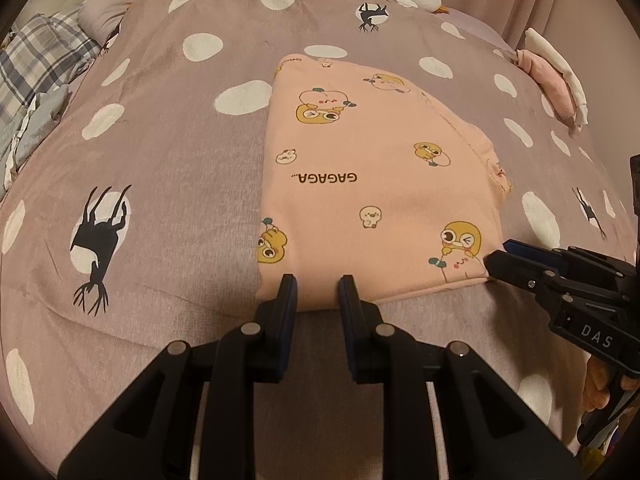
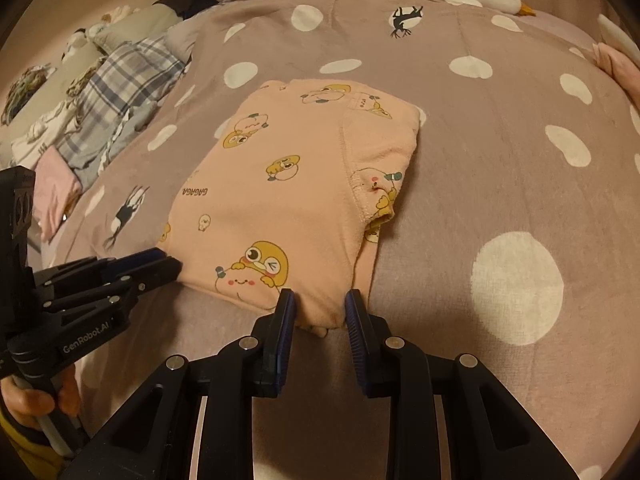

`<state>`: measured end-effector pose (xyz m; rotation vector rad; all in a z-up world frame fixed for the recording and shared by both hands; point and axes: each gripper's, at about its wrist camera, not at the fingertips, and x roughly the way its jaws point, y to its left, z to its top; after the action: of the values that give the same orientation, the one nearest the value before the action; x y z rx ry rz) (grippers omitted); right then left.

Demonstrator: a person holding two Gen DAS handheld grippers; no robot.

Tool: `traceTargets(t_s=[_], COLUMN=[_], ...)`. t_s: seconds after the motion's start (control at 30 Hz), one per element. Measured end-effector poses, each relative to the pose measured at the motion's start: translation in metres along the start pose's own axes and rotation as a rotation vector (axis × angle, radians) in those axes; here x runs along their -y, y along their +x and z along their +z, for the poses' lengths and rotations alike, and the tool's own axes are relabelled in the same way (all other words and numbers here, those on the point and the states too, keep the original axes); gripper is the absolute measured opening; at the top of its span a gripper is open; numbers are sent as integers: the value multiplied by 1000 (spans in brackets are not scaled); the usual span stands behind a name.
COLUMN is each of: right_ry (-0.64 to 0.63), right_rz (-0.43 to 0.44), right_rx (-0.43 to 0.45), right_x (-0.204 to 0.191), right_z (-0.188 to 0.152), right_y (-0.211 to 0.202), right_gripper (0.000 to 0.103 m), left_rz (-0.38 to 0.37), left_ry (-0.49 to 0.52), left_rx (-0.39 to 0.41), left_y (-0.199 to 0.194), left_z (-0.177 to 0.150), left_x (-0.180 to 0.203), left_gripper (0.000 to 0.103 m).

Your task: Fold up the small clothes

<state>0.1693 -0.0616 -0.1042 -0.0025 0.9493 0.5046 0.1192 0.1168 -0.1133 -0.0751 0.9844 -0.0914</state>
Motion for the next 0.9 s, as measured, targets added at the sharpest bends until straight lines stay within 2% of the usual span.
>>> traceTargets(t_s=[0.27, 0.47, 0.67, 0.73, 0.8, 0.9], right_ry=[15, 27, 26, 23, 19, 18], right_rz=[4, 22, 31, 33, 28, 14], right_rx=[-4, -5, 4, 8, 14, 19], right_x=[2, 3, -1, -3, -5, -7], right_z=[-3, -8, -12, -12, -12, -11], right_y=[-3, -10, -17, -19, -21, -23], right_gripper=[29, 29, 29, 29, 29, 32], left_rz=[-10, 15, 29, 31, 36, 36], left_ry=[-6, -20, -53, -60, -65, -78], left_rx=[-3, -21, -24, -22, -16, -5], left_y=[-2, -7, -14, -16, -19, -24], left_z=[-4, -14, -20, -21, -22, -22], left_x=[-2, -8, -15, -16, -16, -17], left_gripper=[24, 23, 27, 32, 43, 53])
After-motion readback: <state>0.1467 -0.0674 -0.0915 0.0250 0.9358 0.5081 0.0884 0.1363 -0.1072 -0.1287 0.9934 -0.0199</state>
